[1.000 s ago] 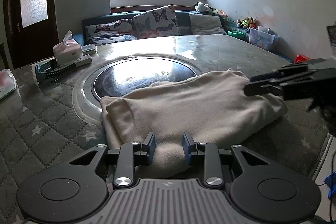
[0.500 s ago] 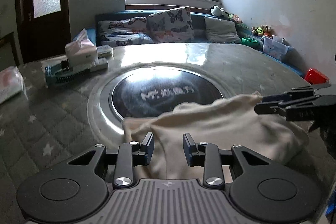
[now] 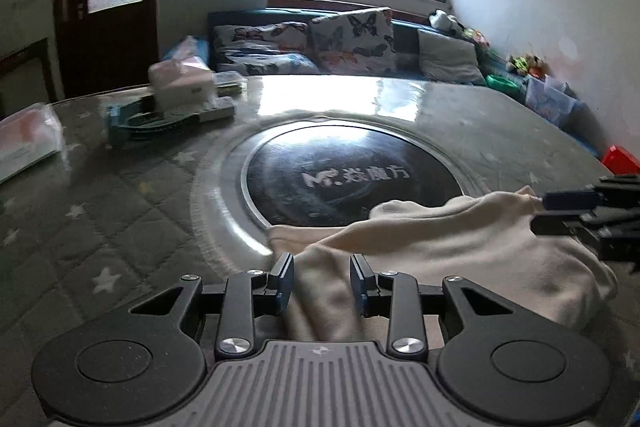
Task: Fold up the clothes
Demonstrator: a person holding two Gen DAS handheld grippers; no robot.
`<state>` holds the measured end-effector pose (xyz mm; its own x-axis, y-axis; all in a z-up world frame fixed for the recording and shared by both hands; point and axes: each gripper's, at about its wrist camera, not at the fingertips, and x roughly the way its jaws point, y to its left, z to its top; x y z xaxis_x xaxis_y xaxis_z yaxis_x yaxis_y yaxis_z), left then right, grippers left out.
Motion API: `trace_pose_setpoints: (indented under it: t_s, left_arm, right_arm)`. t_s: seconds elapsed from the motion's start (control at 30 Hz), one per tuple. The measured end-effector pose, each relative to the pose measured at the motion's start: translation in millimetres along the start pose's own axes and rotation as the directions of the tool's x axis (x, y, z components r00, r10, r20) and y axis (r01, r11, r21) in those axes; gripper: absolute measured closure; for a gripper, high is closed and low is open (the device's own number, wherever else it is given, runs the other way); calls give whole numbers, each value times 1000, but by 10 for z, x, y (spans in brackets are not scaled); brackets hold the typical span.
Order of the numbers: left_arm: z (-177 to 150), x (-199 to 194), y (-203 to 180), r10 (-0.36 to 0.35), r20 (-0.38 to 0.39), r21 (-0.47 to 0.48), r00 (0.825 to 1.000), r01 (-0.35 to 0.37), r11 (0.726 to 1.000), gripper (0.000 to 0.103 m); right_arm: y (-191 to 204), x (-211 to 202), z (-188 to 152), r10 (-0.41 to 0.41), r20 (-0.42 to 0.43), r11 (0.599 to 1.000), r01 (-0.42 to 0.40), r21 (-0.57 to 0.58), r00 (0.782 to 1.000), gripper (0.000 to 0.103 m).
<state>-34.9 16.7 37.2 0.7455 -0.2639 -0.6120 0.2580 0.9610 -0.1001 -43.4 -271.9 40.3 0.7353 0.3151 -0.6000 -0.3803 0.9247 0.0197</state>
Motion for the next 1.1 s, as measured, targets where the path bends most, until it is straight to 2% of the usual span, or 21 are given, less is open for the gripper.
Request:
trace_pose_setpoints:
  t_s: [0.1, 0.17, 0.23, 0.3, 0.47, 0.57, 0.7, 0.77, 0.83, 0.93, 1.1]
  left_arm:
    - [-30, -117, 139, 28, 4, -56, 1000, -28, 998, 65]
    - [-57, -200, 233, 46, 9, -94, 999, -45, 995, 58]
    - [-80, -269, 304, 62, 9, -121, 998, -60, 991, 56]
    - [-104, -325, 368, 69, -3, -156, 998, -69, 985, 49]
    - [-164, -420, 443, 70, -19, -206, 997, -72, 976, 46]
    - [-196, -428, 469, 46, -32, -248, 998, -53, 967, 45]
    - [-215, -397, 507, -2, -47, -330, 999, -13, 944, 42]
    - [-217, -389, 534, -27, -48, -374, 999, 7, 927, 36]
    - [-221, -385, 557, -53, -44, -417, 998, 30, 908, 35]
    - [-226, -356, 567, -88, -44, -480, 995, 56, 875, 30]
    - [-227, -268, 568, -148, -49, -589, 988, 91, 803, 26]
  right_arm:
    - [251, -111, 27, 60, 6, 996, -59, -60, 998, 57]
    - [495, -169, 33, 108, 0, 987, -107, -120, 994, 57]
    - [738, -194, 29, 150, -13, 971, -149, -189, 989, 56]
    - [986, -184, 14, 178, -27, 948, -179, -264, 984, 52]
    - [1527, -94, -72, 197, -49, 873, -198, -445, 979, 51]
    - [1715, -30, -84, 189, -60, 844, -193, -501, 980, 51]
    - [1738, 18, -58, 190, -65, 854, -198, -482, 980, 56]
    - [1750, 42, -45, 191, -68, 858, -200, -473, 979, 61]
    - [1762, 66, -32, 191, -71, 863, -202, -463, 979, 73]
    - [1779, 102, -13, 192, -75, 870, -205, -449, 979, 83]
    - [1608, 15, 84, 225, -46, 907, -226, -354, 973, 87]
